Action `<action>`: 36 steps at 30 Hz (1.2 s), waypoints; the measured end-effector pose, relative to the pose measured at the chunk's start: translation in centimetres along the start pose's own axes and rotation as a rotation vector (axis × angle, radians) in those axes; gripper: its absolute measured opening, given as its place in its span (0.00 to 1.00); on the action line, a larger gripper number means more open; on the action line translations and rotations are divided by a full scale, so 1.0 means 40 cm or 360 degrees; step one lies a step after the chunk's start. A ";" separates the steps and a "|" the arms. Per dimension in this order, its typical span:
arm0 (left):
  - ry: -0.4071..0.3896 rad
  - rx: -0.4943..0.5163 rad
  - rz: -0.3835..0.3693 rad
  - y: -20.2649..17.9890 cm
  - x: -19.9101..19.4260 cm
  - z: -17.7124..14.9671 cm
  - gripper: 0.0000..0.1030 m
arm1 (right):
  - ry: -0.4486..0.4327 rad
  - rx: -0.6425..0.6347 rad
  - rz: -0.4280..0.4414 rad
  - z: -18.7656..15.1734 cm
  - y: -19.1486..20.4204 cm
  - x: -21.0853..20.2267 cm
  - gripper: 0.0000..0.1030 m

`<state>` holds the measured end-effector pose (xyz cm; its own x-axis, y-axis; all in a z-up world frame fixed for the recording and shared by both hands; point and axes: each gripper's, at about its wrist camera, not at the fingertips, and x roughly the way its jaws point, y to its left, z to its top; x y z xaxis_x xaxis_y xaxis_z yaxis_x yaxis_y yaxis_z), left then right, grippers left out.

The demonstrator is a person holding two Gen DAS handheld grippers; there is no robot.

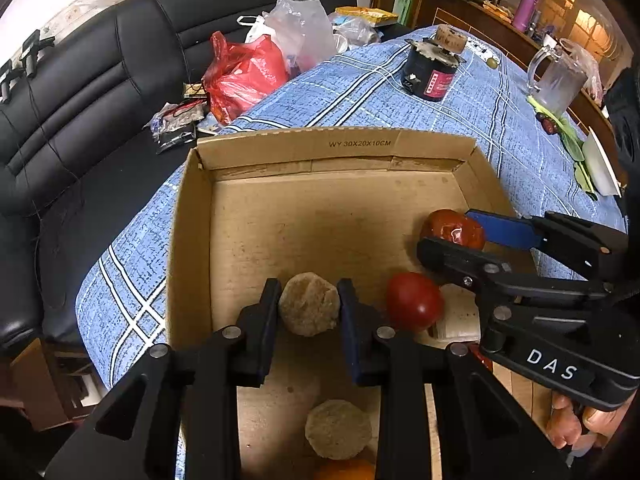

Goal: Organize fruits
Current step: 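Open the left tool to drop the chunk while the right tool releases the date, then withdraw both open tools from the tray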

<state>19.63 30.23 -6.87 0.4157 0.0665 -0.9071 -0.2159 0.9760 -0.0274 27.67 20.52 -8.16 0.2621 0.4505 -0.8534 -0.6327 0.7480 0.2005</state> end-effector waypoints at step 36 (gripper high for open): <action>-0.0178 0.0138 -0.0208 -0.196 -0.188 -0.132 0.40 | -0.0264 0.0279 -0.0084 -0.308 -0.184 -0.355 0.55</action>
<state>13.52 20.97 -2.06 0.5317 -0.0439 -0.8458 -0.0788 0.9918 -0.1010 19.62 2.62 -3.42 0.4163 0.4717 -0.7773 -0.4828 0.8391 0.2506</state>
